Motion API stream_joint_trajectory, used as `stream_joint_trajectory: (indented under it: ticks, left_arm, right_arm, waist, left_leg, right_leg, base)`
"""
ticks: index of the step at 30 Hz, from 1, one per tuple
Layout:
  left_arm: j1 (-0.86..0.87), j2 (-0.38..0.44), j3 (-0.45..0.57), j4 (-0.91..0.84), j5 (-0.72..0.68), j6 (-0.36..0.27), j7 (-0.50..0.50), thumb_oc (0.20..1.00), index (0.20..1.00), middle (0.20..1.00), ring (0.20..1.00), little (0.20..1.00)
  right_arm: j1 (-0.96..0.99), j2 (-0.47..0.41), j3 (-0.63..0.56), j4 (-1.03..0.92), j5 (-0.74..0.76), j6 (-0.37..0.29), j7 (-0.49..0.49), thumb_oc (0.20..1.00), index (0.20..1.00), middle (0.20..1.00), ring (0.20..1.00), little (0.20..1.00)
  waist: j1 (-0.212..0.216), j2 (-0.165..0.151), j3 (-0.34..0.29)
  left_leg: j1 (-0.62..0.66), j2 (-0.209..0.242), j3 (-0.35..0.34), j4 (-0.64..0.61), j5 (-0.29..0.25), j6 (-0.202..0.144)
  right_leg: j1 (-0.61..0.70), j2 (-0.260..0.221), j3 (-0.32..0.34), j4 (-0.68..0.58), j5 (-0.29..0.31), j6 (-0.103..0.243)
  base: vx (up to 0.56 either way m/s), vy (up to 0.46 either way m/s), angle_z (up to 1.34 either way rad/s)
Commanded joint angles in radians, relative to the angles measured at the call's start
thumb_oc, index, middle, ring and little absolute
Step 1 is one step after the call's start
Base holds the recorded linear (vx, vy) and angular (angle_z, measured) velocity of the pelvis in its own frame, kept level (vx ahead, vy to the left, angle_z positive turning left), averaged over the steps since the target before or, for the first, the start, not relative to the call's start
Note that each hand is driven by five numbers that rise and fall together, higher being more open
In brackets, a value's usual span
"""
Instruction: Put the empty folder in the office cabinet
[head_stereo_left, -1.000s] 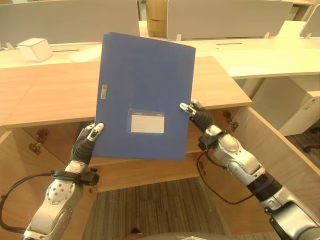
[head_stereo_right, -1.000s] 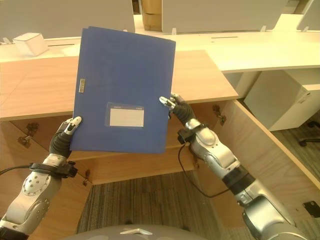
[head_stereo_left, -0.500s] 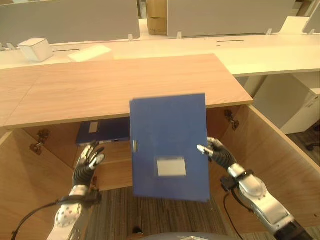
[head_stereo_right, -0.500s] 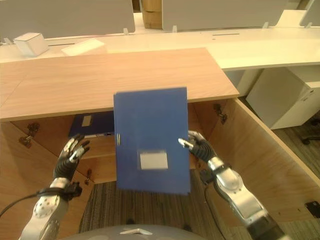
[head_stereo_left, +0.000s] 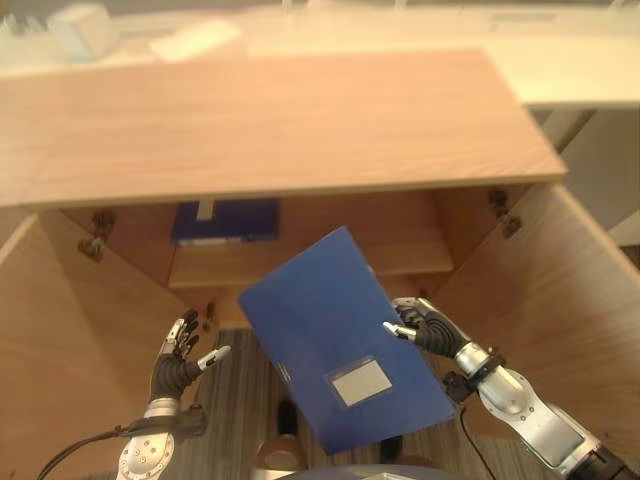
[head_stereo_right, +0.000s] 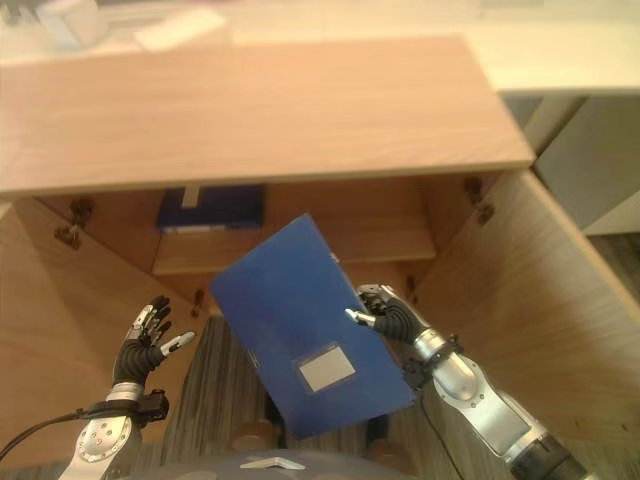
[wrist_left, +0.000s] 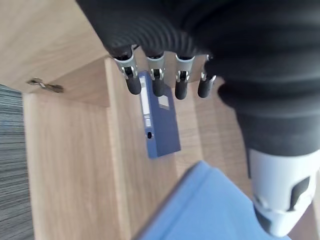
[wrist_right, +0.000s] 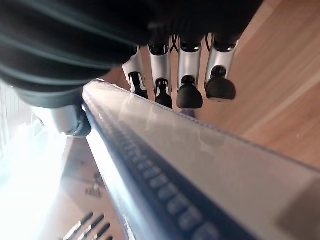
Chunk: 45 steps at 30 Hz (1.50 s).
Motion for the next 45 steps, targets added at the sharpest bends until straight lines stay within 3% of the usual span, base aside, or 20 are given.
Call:
stream_joint_trajectory:
  ticks: [1, 10, 12, 17, 19, 22, 25, 26, 29, 30, 32, 33, 41, 45]
  left_arm:
    - [-0.075, 0.070, 0.024, 0.063, 0.052, -0.060, 0.053, 1.000, 1.000, 1.000, 1.000, 1.000]
    - [-0.192, 0.056, -0.060, 0.260, 0.110, -0.063, 0.125, 1.000, 1.000, 1.000, 1.000, 1.000]
    - [-0.241, 0.047, -0.081, 0.314, 0.108, -0.064, 0.140, 1.000, 1.000, 1.000, 1.000, 1.000]
    - [-0.270, 0.044, -0.090, 0.339, 0.099, -0.066, 0.149, 1.000, 1.000, 1.000, 1.000, 1.000]
    - [-0.290, 0.043, -0.106, 0.359, 0.095, -0.068, 0.158, 1.000, 1.000, 1.000, 1.000, 1.000]
    - [-0.339, 0.063, -0.127, 0.385, 0.101, -0.068, 0.180, 1.000, 1.000, 1.000, 1.000, 1.000]
    - [-0.342, 0.063, -0.126, 0.386, 0.100, -0.068, 0.181, 1.000, 1.000, 1.000, 1.000, 1.000]
    - [-0.379, 0.080, -0.141, 0.403, 0.096, -0.072, 0.195, 1.000, 1.000, 1.000, 1.000, 1.000]
    - [-0.406, 0.085, -0.159, 0.415, 0.094, -0.078, 0.203, 1.000, 1.000, 1.000, 1.000, 1.000]
    - [-0.425, 0.083, -0.168, 0.430, 0.086, -0.074, 0.201, 1.000, 1.000, 1.000, 1.000, 1.000]
    - [-0.433, 0.082, -0.172, 0.430, 0.082, -0.074, 0.196, 1.000, 1.000, 1.000, 1.000, 1.000]
    - [-0.452, 0.083, -0.173, 0.439, 0.069, -0.073, 0.184, 1.000, 1.000, 1.000, 1.000, 1.000]
    - [-0.506, 0.090, -0.217, 0.485, 0.062, -0.074, 0.182, 1.000, 1.000, 1.000, 1.000, 1.000]
    - [-0.501, 0.087, -0.225, 0.489, 0.059, -0.073, 0.179, 1.000, 1.000, 1.000, 1.000, 1.000]
  right_arm:
    - [-0.114, 0.015, -0.002, -0.034, -0.034, -0.087, -0.049, 0.200, 0.200, 0.200, 0.200, 0.200]
    - [-0.318, 0.103, 0.080, 0.102, -0.091, -0.066, -0.145, 0.200, 0.200, 0.200, 0.200, 0.200]
    - [-0.414, 0.158, 0.084, 0.190, -0.104, -0.053, -0.201, 0.200, 0.200, 0.200, 0.200, 0.200]
    - [-0.504, 0.225, 0.040, 0.281, -0.093, -0.037, -0.280, 0.200, 0.200, 0.200, 0.200, 0.200]
    - [-0.573, 0.280, -0.019, 0.385, -0.109, -0.010, -0.379, 0.200, 0.200, 0.200, 0.200, 0.200]
    - [-0.651, 0.323, -0.083, 0.470, -0.140, 0.027, -0.481, 0.200, 0.200, 0.200, 0.200, 0.200]
    - [-0.655, 0.323, -0.083, 0.473, -0.140, 0.027, -0.483, 0.200, 0.200, 0.200, 0.200, 0.200]
    - [-0.744, 0.327, -0.117, 0.552, -0.110, 0.047, -0.524, 0.200, 0.200, 0.200, 0.200, 0.200]
    - [-0.808, 0.338, -0.137, 0.610, -0.051, 0.055, -0.549, 0.200, 0.200, 0.200, 0.200, 0.200]
    - [-0.841, 0.338, -0.156, 0.663, 0.009, 0.055, -0.563, 0.200, 0.200, 0.200, 0.200, 0.200]
    - [-0.844, 0.333, -0.174, 0.685, 0.028, 0.052, -0.578, 0.200, 0.200, 0.200, 0.200, 0.200]
    - [-0.841, 0.324, -0.226, 0.738, 0.096, 0.039, -0.594, 0.200, 0.200, 0.200, 0.200, 0.200]
    - [-0.915, 0.299, -0.337, 1.024, 0.342, -0.009, -0.621, 0.200, 0.200, 0.200, 0.200, 0.200]
    - [-0.924, 0.284, -0.360, 1.059, 0.383, -0.017, -0.631, 0.200, 0.200, 0.200, 0.200, 0.200]
  waist:
    - [0.024, -0.023, 0.042]
    - [0.048, 0.001, 0.109]
    - [0.059, 0.005, 0.120]
    - [0.078, 0.004, 0.126]
    - [0.097, -0.002, 0.124]
    - [0.109, 0.009, 0.141]
    - [0.111, 0.007, 0.141]
    - [0.111, 0.032, 0.169]
    - [0.108, 0.041, 0.184]
    - [0.105, 0.041, 0.186]
    - [0.097, 0.043, 0.191]
    - [0.085, 0.040, 0.199]
    - [0.095, 0.025, 0.191]
    - [0.107, 0.021, 0.182]
  left_leg:
    - [-0.016, 0.012, -0.081, 0.009, -0.031, -0.039]
    - [-0.165, -0.015, -0.102, 0.048, -0.018, -0.034]
    - [-0.219, -0.035, -0.109, 0.066, -0.021, -0.029]
    - [-0.277, -0.056, -0.117, 0.095, -0.034, -0.018]
    - [-0.305, -0.079, -0.120, 0.120, -0.053, -0.003]
    - [-0.314, -0.107, -0.131, 0.149, -0.095, 0.025]
    - [-0.317, -0.109, -0.129, 0.151, -0.095, 0.026]
    - [-0.310, -0.107, -0.129, 0.158, -0.103, 0.036]
    - [-0.290, -0.116, -0.127, 0.152, -0.112, 0.040]
    - [-0.259, -0.127, -0.133, 0.138, -0.124, 0.034]
    - [-0.245, -0.133, -0.144, 0.138, -0.135, 0.029]
    - [-0.243, -0.141, -0.174, 0.179, -0.165, 0.018]
    - [-0.303, -0.138, -0.255, 0.333, -0.255, -0.009]
    - [-0.312, -0.145, -0.265, 0.350, -0.267, -0.011]
  right_leg:
    - [0.015, -0.090, -0.009, 0.043, -0.019, 0.075]
    - [-0.114, -0.125, 0.000, 0.070, 0.009, 0.078]
    - [-0.154, -0.136, 0.002, 0.075, 0.015, 0.080]
    - [-0.186, -0.152, 0.006, 0.070, 0.026, 0.084]
    - [-0.188, -0.166, 0.005, 0.061, 0.032, 0.091]
    - [-0.264, -0.225, -0.007, 0.182, 0.075, 0.120]
    - [-0.274, -0.228, -0.002, 0.192, 0.070, 0.122]
    - [-0.366, -0.258, 0.005, 0.323, 0.128, 0.125]
    - [-0.426, -0.268, 0.011, 0.332, 0.141, 0.112]
    - [-0.409, -0.274, -0.017, 0.235, 0.143, 0.109]
    - [-0.416, -0.277, -0.031, 0.179, 0.157, 0.114]
    - [-0.410, -0.287, -0.055, 0.067, 0.178, 0.128]
    - [-0.404, -0.312, -0.026, 0.019, 0.250, 0.140]
    - [-0.399, -0.315, -0.032, 0.017, 0.262, 0.146]
  base:
    - [-0.18, 0.052, 0.08]
    - [-0.09, 0.056, 0.05]
    - [-0.08, 0.066, 0.10]
    - [-0.02, 0.053, 0.09]
    - [0.00, 0.147, 0.05]
    - [-0.02, 0.142, 0.05]
    - [-0.02, 0.075, 0.10]
    - [-0.03, 0.142, 0.08]
    - [0.07, 0.154, 0.04]
    - [0.09, -0.011, -0.04]
    - [0.16, -0.102, 0.14]
    - [0.17, -0.160, 0.29]
    - [0.10, -0.197, 0.66]
    - [0.05, -0.100, 0.19]
